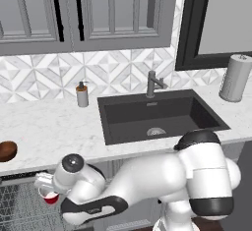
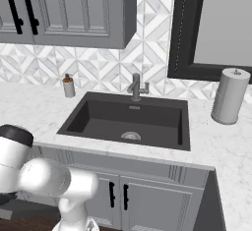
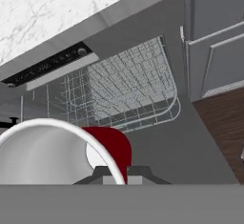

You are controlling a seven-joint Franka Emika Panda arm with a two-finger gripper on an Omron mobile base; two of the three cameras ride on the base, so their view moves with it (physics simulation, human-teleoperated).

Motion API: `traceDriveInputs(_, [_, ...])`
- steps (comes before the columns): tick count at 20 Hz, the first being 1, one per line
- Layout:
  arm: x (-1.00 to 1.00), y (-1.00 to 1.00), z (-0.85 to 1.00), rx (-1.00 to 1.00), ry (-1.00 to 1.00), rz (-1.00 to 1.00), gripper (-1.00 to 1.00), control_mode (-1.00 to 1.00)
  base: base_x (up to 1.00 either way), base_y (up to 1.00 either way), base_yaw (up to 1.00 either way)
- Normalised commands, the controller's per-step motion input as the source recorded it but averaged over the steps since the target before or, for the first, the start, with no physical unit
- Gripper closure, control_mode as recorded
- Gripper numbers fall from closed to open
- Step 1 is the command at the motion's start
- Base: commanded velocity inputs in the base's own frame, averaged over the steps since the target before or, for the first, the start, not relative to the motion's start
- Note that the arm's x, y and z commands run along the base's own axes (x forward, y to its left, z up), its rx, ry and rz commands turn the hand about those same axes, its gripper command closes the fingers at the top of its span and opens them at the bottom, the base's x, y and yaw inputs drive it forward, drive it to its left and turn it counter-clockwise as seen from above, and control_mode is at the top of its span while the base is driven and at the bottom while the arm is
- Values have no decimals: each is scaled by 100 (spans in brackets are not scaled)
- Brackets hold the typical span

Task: Pick up the cup and bowl from the counter, place them in the dishwasher, and close the dishwasher door.

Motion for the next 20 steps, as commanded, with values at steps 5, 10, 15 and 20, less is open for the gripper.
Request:
traceDriveInputs(5, [0,27,-21,0,-3,0,100,-100,0,0,0])
traceDriveInputs(10, [4,20,-30,-1,-4,0,100,-100,0,0,0])
traceDriveInputs(15, [8,29,-25,-3,-2,0,100,-100,0,0,0])
traceDriveInputs(20, [23,28,-10,-2,0,0,100,-100,0,0,0])
